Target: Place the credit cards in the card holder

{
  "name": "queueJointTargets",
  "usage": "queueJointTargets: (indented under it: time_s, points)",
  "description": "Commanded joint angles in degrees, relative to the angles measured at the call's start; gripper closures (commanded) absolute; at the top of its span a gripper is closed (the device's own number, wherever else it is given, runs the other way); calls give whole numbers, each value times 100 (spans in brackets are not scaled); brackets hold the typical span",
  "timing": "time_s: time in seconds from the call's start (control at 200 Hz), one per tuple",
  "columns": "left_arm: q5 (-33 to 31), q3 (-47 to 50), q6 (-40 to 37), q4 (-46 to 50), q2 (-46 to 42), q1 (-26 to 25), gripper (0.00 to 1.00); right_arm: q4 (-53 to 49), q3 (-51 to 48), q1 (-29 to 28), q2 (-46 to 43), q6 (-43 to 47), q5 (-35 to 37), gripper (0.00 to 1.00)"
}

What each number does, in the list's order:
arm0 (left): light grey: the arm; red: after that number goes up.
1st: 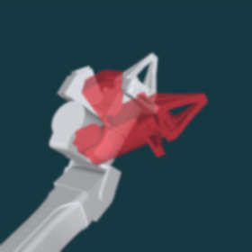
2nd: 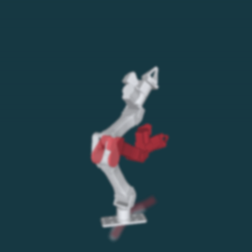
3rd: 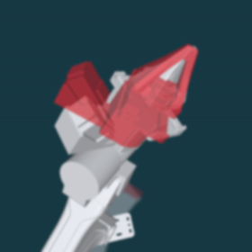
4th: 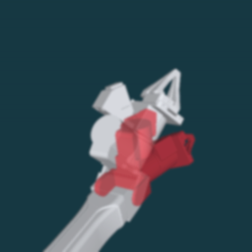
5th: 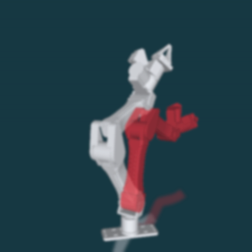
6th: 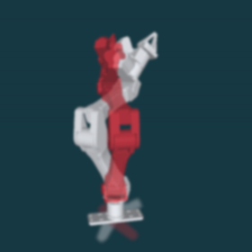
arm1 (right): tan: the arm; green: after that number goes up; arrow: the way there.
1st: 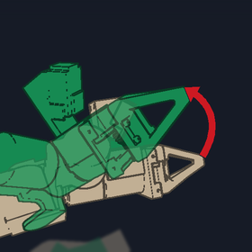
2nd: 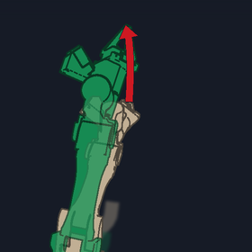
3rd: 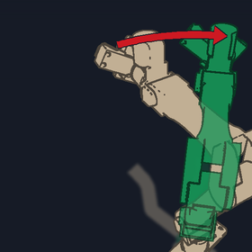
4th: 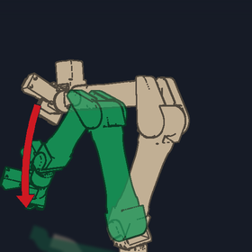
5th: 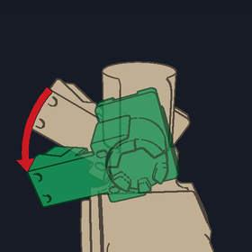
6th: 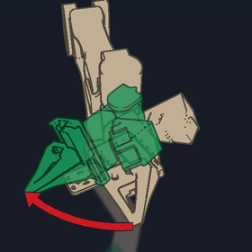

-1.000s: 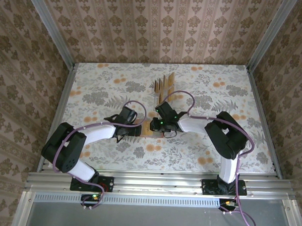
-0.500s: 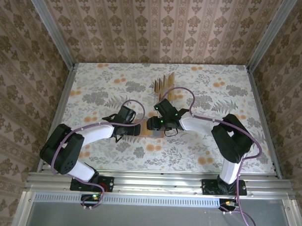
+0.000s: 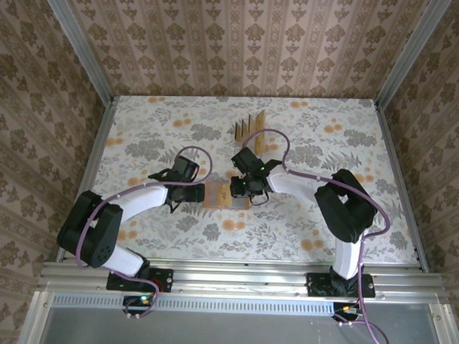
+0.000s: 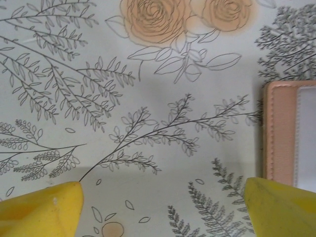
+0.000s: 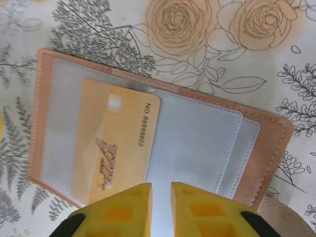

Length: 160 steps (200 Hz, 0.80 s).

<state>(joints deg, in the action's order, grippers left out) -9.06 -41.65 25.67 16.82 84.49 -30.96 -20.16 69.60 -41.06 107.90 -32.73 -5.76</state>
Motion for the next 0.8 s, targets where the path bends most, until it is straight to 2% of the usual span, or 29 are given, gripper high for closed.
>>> queueJointTargets:
  time_s: [0.0,0.795]
  points:
    - [-265,-135,-8,319,101,46,14,-286,181,-33,150,125,132,80]
    - [5,-156,-10,131,509,-205,16,-245,328,-304,433,57,-18,82]
